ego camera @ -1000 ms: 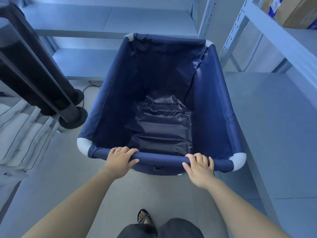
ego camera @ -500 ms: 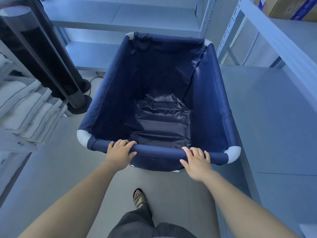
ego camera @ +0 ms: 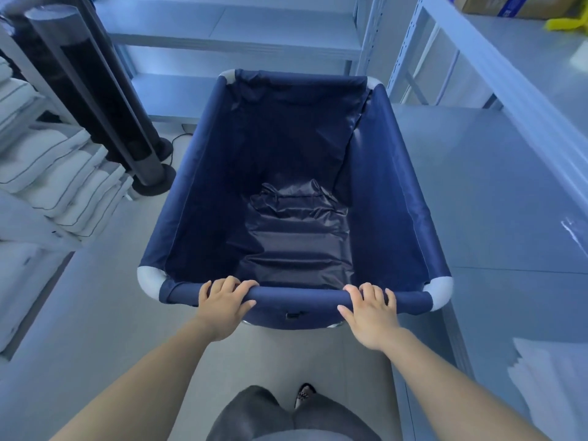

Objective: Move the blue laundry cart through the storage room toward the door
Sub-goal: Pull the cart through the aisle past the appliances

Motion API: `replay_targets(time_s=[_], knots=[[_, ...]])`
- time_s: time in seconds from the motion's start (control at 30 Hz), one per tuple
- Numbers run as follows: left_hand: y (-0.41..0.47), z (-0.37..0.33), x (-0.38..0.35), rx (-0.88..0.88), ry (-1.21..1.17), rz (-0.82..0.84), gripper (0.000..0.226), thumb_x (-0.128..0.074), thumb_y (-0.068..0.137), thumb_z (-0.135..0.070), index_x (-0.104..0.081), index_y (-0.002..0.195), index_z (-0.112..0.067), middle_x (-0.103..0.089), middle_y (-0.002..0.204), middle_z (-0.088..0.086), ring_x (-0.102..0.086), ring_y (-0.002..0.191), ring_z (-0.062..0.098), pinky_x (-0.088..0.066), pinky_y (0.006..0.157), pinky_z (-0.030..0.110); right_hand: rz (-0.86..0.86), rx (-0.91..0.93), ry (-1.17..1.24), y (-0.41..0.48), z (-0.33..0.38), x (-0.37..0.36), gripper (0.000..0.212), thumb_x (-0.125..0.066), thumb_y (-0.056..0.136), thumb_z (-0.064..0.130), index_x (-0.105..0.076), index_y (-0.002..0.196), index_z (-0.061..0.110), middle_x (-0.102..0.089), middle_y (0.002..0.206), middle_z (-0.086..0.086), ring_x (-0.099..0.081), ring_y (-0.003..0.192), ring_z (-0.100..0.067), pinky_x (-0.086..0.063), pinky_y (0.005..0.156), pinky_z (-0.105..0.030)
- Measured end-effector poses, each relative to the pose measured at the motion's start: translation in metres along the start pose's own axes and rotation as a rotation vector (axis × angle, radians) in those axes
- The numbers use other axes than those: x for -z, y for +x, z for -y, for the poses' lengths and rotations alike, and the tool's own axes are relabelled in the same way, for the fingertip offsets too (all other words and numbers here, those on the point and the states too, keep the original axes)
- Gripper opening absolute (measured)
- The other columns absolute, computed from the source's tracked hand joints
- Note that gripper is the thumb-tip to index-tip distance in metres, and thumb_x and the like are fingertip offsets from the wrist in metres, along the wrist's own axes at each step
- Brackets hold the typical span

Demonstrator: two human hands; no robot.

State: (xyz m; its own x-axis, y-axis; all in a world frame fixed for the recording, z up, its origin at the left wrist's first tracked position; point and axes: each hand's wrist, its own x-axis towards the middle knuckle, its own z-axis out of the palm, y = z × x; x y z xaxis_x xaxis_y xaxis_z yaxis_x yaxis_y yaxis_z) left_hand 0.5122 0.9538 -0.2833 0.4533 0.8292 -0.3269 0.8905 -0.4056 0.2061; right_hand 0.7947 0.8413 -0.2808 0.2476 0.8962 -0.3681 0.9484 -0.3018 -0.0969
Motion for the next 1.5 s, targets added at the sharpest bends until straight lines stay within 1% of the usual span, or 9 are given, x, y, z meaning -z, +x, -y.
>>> replay_targets(time_s=[0.13,0.23,0.37,0.47,0.6,0.77,1.0,1.33,1.5], knots=[[-0.04,-0.007,-0.021,-0.033,-0.04,-0.122,0.036,-0.036,0.096,-0.046,-0.04,0.131,-0.042,-0.05,0.121,-0.014,-0.042,0.122,0.013,-0.017,0.11,0.037,-0.036,-0.013,-0.038,-0.04,-0.001,-0.012,0.049,-0.027,0.097,0.049,-0.024,0.14,0.026,-0.036,0.132,-0.002,-0.03,0.127,-0.023,-0.008,0.114,-0.046],[-0.072,-0.001,-0.031,-0.087,-0.043,-0.178,0.036,-0.04,0.096,-0.042,-0.042,0.131,-0.04,-0.053,0.123,-0.016,-0.045,0.122,0.011,-0.022,0.106,0.033,-0.045,-0.029,-0.057,-0.07,0.003,-0.022,0.049,-0.027,0.097,0.049,-0.024,0.14,0.025,-0.037,0.133,-0.003,-0.031,0.129,-0.024,-0.009,0.115,-0.046],[-0.114,0.013,-0.036,-0.162,-0.031,-0.126,0.042,-0.042,0.096,-0.033,-0.035,0.137,-0.039,-0.047,0.135,-0.016,-0.04,0.128,0.009,-0.022,0.106,0.03,-0.05,-0.086,-0.049,-0.115,0.022,-0.04,0.053,-0.025,0.097,0.051,-0.025,0.14,0.021,-0.037,0.135,-0.005,-0.027,0.132,-0.026,-0.007,0.116,-0.048],[-0.149,0.023,-0.044,-0.18,-0.041,-0.102,0.041,-0.042,0.096,-0.033,-0.035,0.136,-0.039,-0.048,0.134,-0.015,-0.041,0.127,0.009,-0.023,0.105,0.031,-0.04,-0.128,-0.028,-0.151,0.04,-0.059,0.055,-0.022,0.096,0.054,-0.025,0.139,0.02,-0.036,0.136,-0.006,-0.024,0.133,-0.026,-0.004,0.116,-0.05],[-0.199,0.038,-0.059,-0.154,-0.028,-0.081,0.037,-0.041,0.096,-0.039,-0.037,0.132,-0.041,-0.05,0.125,-0.013,-0.044,0.121,0.012,-0.024,0.104,0.032,-0.031,-0.147,-0.02,-0.2,0.062,-0.088,0.055,-0.02,0.095,0.055,-0.024,0.139,0.021,-0.034,0.135,-0.006,-0.022,0.133,-0.027,-0.003,0.116,-0.051],[-0.258,0.059,-0.071,-0.13,-0.033,0.021,0.037,-0.038,0.096,-0.043,-0.037,0.133,-0.042,-0.051,0.124,-0.011,-0.044,0.122,0.015,-0.024,0.108,0.035,0.032,-0.128,0.075,-0.263,0.089,-0.114,0.05,-0.021,0.096,0.052,-0.024,0.138,0.024,-0.03,0.135,-0.004,-0.019,0.133,-0.025,0.001,0.115,-0.052],[-0.337,0.074,-0.096,-0.106,-0.071,-0.084,0.036,-0.043,0.092,-0.049,-0.045,0.127,-0.044,-0.056,0.118,-0.014,-0.047,0.119,0.012,-0.023,0.106,0.034,0.041,-0.084,0.1,-0.336,0.114,-0.145,0.048,-0.02,0.097,0.048,-0.021,0.14,0.026,-0.026,0.141,-0.002,-0.018,0.135,-0.024,0.002,0.114,-0.052],[-0.463,0.052,-0.148,0.01,-0.001,-0.114,0.043,-0.039,0.094,-0.049,-0.035,0.136,-0.042,-0.045,0.135,-0.006,-0.031,0.133,0.017,-0.012,0.116,0.042,-0.032,0.024,0.062,-0.45,0.115,-0.19,0.045,-0.021,0.098,0.047,-0.022,0.141,0.03,-0.036,0.135,0.002,-0.029,0.127,-0.022,-0.008,0.113,-0.046],[-0.53,0.042,-0.171,0.04,-0.012,-0.015,0.04,-0.036,0.095,-0.05,-0.034,0.134,-0.045,-0.044,0.133,-0.007,-0.031,0.133,0.017,-0.011,0.115,0.042,0.023,0.019,0.042,-0.519,0.113,-0.214,0.047,-0.021,0.098,0.049,-0.021,0.141,0.03,-0.034,0.134,0.001,-0.028,0.128,-0.023,-0.007,0.114,-0.047]])
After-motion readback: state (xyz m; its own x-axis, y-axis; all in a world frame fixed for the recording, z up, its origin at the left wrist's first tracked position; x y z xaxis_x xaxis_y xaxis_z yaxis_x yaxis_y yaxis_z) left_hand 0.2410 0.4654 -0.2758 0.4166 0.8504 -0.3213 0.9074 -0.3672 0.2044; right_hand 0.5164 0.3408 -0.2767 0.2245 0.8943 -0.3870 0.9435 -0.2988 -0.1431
